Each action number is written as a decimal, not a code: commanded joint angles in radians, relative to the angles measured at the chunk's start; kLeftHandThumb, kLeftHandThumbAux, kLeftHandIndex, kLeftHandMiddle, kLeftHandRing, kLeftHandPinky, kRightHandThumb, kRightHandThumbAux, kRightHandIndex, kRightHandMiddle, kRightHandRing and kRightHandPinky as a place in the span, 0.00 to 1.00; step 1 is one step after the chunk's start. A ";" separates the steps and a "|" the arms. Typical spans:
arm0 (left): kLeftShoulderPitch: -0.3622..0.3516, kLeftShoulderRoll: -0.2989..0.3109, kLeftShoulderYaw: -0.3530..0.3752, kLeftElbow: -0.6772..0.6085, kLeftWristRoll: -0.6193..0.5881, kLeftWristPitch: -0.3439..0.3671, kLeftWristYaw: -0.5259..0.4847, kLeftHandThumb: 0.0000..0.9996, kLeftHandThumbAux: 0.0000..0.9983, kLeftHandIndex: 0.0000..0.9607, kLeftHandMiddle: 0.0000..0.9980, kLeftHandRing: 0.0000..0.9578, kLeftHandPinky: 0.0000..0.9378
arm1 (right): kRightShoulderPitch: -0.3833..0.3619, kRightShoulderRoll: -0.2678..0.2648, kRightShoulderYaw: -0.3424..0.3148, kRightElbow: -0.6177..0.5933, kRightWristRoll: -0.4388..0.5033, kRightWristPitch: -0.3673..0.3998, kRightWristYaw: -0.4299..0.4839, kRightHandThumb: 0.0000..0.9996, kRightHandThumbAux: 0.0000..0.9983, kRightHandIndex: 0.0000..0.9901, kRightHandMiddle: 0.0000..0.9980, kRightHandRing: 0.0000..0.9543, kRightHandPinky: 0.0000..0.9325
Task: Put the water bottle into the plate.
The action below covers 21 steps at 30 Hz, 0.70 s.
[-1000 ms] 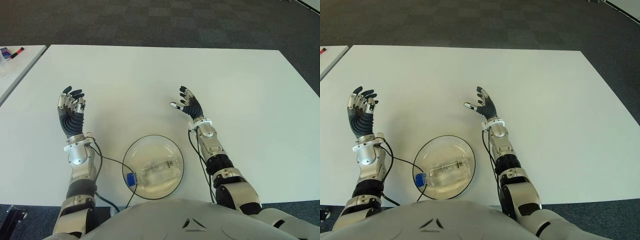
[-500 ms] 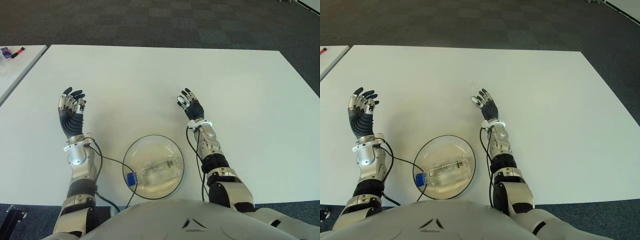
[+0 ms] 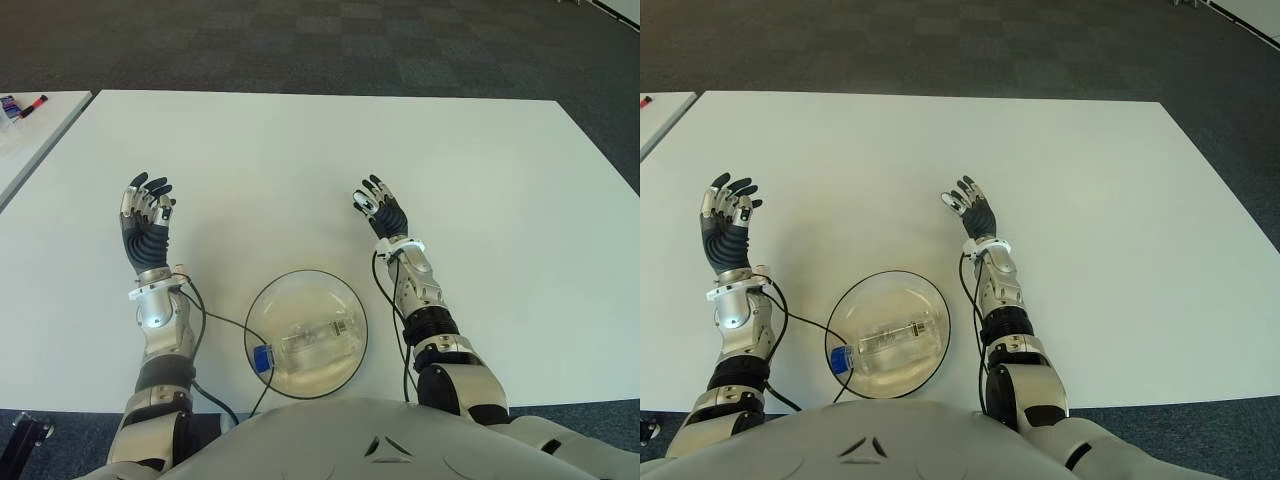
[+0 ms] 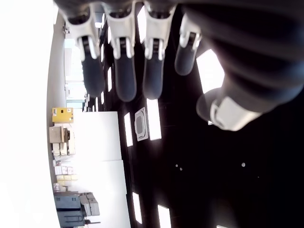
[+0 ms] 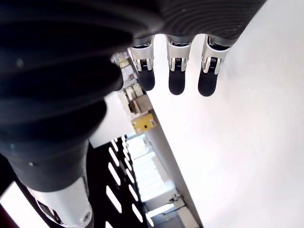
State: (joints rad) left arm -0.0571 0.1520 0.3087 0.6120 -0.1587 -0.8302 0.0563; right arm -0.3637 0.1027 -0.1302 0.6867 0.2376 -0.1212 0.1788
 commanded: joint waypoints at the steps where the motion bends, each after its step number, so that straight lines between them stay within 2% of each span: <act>1: -0.004 -0.002 0.004 0.016 -0.005 0.014 -0.016 0.53 0.56 0.18 0.28 0.31 0.35 | 0.021 0.024 0.017 -0.007 -0.022 -0.023 -0.012 0.15 0.83 0.04 0.08 0.10 0.16; 21: -0.008 -0.003 0.001 0.029 0.010 0.009 -0.017 0.52 0.59 0.17 0.28 0.31 0.35 | 0.024 0.026 0.046 0.005 -0.055 -0.074 -0.042 0.15 0.85 0.08 0.10 0.10 0.16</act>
State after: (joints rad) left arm -0.0592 0.1519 0.3078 0.6303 -0.1552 -0.8298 0.0433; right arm -0.3635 0.0995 -0.0918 0.6801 0.1939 -0.1890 0.1458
